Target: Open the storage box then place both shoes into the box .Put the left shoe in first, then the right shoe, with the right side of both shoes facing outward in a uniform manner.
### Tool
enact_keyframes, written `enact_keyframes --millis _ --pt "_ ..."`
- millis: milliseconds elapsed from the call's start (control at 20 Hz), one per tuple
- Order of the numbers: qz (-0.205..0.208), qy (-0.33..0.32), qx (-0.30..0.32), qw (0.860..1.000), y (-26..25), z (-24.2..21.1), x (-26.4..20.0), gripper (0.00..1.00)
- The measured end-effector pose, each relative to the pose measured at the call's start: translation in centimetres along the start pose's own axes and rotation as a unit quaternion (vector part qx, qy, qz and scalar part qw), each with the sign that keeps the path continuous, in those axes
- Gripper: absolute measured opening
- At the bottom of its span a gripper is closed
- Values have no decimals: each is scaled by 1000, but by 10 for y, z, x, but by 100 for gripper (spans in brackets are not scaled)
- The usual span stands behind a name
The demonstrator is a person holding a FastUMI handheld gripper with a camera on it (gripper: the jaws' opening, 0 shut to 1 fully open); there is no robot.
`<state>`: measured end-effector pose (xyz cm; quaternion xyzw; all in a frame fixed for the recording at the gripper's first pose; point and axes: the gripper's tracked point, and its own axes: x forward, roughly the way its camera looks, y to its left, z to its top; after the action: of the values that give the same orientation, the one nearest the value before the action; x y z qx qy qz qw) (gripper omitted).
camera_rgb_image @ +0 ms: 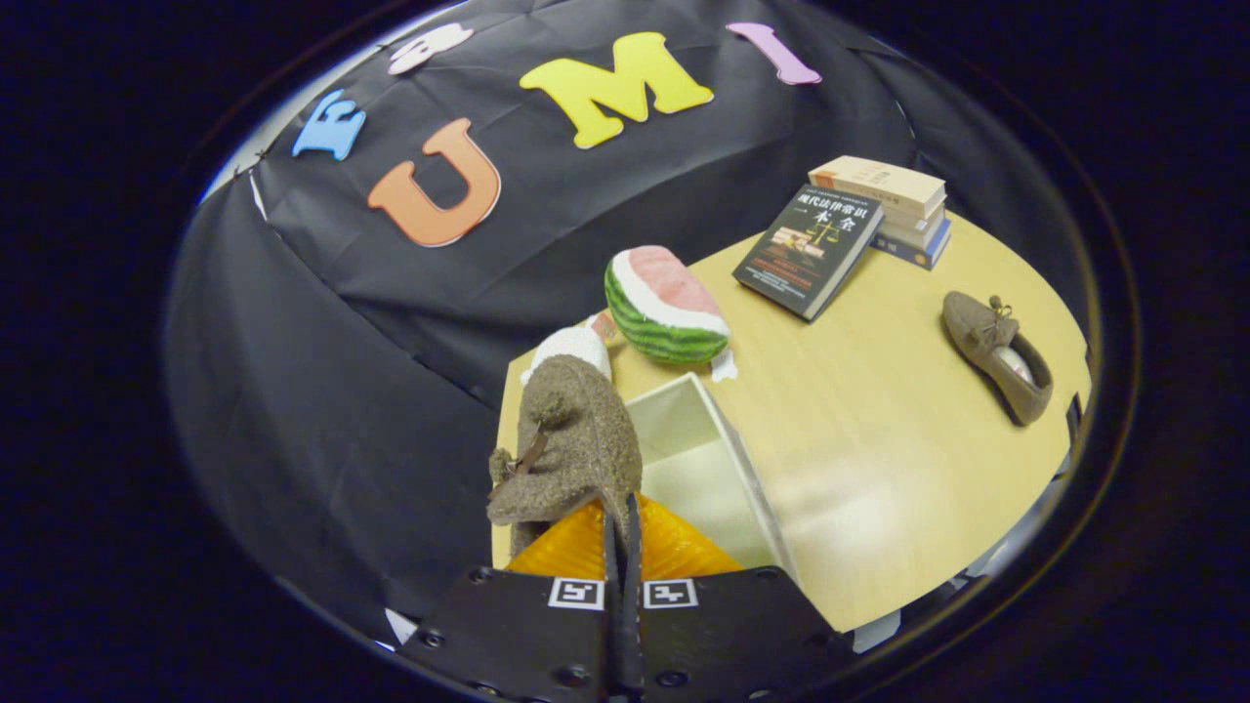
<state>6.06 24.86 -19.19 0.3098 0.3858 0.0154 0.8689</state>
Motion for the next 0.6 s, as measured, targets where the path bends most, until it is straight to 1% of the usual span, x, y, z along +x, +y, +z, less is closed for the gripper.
enact_keyframes --millis 350,600 --pt "-39 46 -30 998 -9 -50 55 0" --pt "-46 72 -33 996 -5 -66 80 0"
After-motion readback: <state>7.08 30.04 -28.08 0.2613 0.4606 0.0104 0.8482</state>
